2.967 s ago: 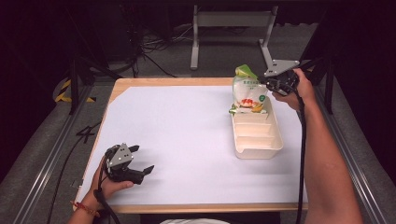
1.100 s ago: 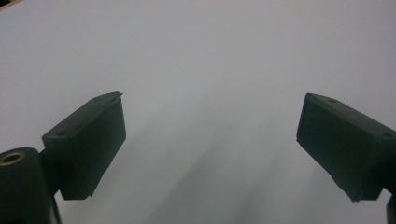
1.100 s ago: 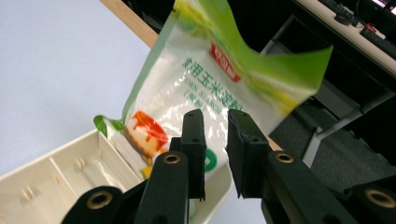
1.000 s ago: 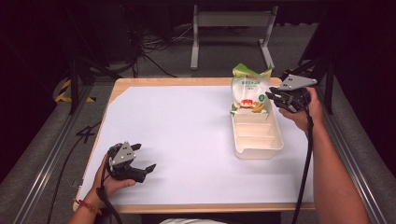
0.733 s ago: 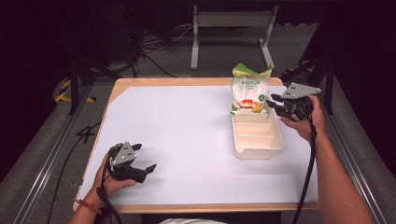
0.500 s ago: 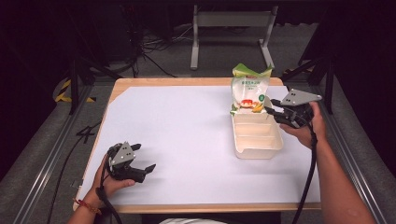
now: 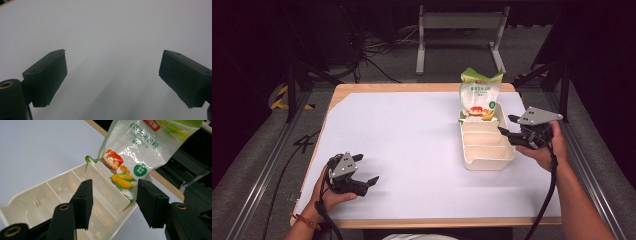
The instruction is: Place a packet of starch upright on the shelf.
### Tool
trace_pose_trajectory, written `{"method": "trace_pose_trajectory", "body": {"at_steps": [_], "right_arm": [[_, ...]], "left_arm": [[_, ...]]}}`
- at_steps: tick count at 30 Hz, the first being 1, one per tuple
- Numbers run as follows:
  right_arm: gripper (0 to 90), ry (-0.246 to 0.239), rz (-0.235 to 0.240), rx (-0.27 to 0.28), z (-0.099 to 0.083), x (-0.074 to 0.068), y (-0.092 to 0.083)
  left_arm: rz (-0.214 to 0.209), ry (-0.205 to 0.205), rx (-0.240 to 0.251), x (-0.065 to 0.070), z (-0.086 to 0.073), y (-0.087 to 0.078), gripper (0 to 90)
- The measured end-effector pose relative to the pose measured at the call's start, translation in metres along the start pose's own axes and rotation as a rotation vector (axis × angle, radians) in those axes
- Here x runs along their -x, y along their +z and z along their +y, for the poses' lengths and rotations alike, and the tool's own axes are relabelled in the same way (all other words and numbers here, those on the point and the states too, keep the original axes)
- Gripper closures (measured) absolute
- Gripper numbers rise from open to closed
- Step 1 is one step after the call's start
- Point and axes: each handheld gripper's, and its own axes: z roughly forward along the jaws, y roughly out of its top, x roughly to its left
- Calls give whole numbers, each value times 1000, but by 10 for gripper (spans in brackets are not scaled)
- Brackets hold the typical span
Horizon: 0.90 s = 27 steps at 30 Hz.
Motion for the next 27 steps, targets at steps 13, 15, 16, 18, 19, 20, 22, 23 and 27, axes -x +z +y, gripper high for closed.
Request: {"method": "trace_pose_trajectory", "body": {"at_steps": [13,15,16,18,19,20,22,23,27], "right_arm": [[276,39,18,16,-25,-7,-15],[258,48,27,19,-30,-9,-17],[249,46,28,20,-31,-9,-18],[237,51,26,28,-35,-11,-20],[225,61,36,34,-37,-12,-22],[217,59,42,41,-40,-13,-23],[204,60,44,39,-45,-15,-25],[197,61,54,40,-47,-15,-26],[170,76,73,58,-55,-18,-31]], "left_arm": [[14,3,-20,-1,-1,2,86],[23,14,-27,0,-1,3,86],[23,18,-33,1,-1,3,86],[20,18,-34,1,-1,3,86],[23,20,-36,1,-1,3,86],[23,20,-37,0,-1,4,86],[25,20,-37,0,-1,3,86],[30,23,-42,1,-1,4,86],[31,29,-45,2,-1,4,86]]}}
